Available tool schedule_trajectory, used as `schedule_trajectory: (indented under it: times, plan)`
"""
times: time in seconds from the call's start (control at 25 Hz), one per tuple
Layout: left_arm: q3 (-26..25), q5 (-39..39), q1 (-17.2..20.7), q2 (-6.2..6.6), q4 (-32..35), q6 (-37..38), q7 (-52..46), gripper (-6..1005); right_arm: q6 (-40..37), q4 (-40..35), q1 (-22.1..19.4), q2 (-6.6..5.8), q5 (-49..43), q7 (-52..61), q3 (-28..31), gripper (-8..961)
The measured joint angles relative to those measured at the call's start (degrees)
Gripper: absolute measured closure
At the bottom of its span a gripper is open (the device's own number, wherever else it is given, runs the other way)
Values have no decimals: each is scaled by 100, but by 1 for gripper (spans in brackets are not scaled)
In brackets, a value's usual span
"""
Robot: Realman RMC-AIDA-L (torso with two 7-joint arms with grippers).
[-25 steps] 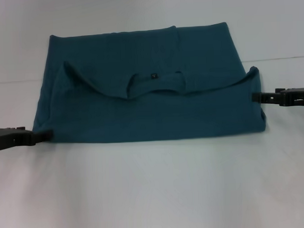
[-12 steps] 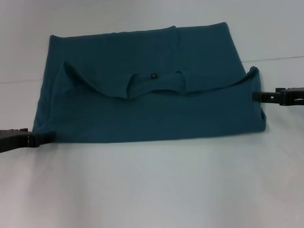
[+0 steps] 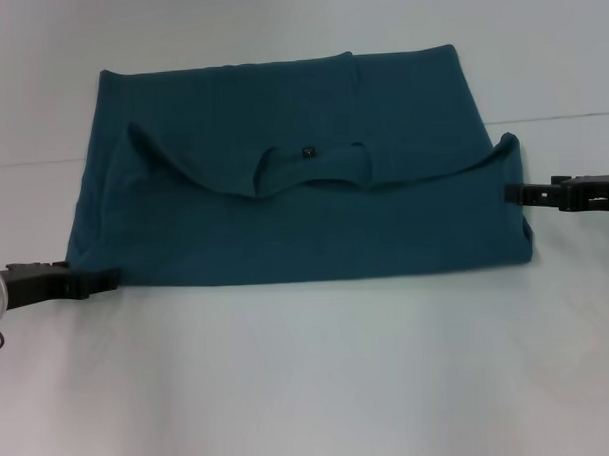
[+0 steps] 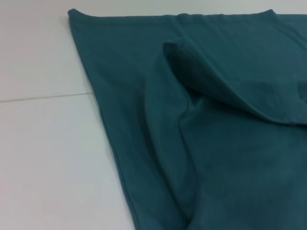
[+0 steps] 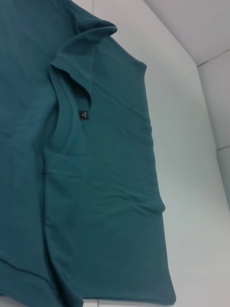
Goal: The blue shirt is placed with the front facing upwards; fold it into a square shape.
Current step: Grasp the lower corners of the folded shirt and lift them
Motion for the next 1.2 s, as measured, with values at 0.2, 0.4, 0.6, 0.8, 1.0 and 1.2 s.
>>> schedule_trajectory:
  times: [0.2,0.4,0.6,0.8,1.0,1.2]
  plan:
    - [53,0,-5,-7,-2,-26,0,209,21,-1,0,15,0,-1,0,23]
    - [55,0,-3,-9,-4,-161,0,280,24,-1,0,19,0,-2,0,22]
    - [58,2,0,-10,-66,-275,7,369,25,-1,0,27,0,-2,0,22]
    - [28,8,3,-10,-56,-441,10,533,48,-1,6,32,0,-2,0,22]
    - [-65,-26,20,-9,-42,-470,-40,709,84,-1,18,32,0,-2,0,23]
    - [-67,-30,17,-7,-32,-433,-174,593,86,-1,43,31,0,-2,0,23]
